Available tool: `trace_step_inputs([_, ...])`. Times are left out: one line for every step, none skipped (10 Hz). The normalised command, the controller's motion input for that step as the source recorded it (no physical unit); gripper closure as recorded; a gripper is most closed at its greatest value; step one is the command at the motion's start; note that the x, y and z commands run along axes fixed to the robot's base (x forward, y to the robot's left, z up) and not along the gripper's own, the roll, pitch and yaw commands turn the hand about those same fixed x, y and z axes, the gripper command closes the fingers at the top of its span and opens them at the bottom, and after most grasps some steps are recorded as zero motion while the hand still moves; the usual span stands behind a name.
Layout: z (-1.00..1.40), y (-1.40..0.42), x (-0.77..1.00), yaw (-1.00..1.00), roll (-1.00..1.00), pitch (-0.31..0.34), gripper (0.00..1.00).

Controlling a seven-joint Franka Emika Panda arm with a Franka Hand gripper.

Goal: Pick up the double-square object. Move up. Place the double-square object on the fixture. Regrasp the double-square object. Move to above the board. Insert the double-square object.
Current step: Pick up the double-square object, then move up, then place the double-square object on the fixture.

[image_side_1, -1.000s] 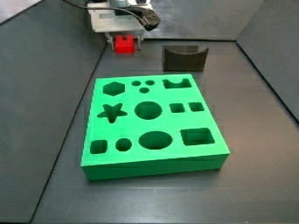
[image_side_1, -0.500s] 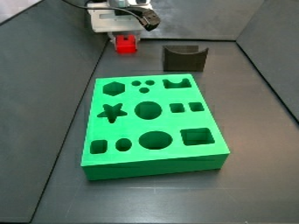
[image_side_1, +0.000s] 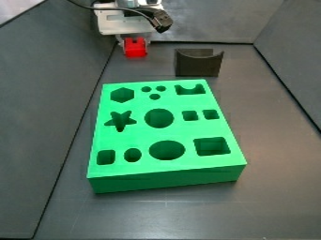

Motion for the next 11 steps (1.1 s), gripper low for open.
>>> trace_step_inputs([0.0,0.0,0.0,0.0,0.0,0.0,1.0])
trace_step_inputs([0.0,0.0,0.0,0.0,0.0,0.0,1.0])
trace_step_inputs([0.0,0.0,0.0,0.0,0.0,0.0,1.0])
trace_step_inputs([0.83,0.0,0.0,0.0,0.0,0.0,1.0])
trace_step_inputs([0.83,-0.05,0.03,0.0,-0.01,-0.005,1.0])
trace_step_inputs([0.74,-0.05,0.02,0.01,-0.02,0.023,1.0])
trace_step_inputs([0.63,-0.04,0.01,0.01,-0.03,0.045,1.0])
trace_step_inputs([0.45,-0.02,0.0,0.02,-0.03,0.046,1.0])
trace_step_inputs([0.35,-0.02,-0.01,0.02,-0.03,0.043,1.0])
trace_step_inputs([1.0,0.0,0.0,0.0,0.0,0.0,1.0])
trace_step_inputs([1.0,0.0,0.0,0.0,0.0,-0.004,1.0])
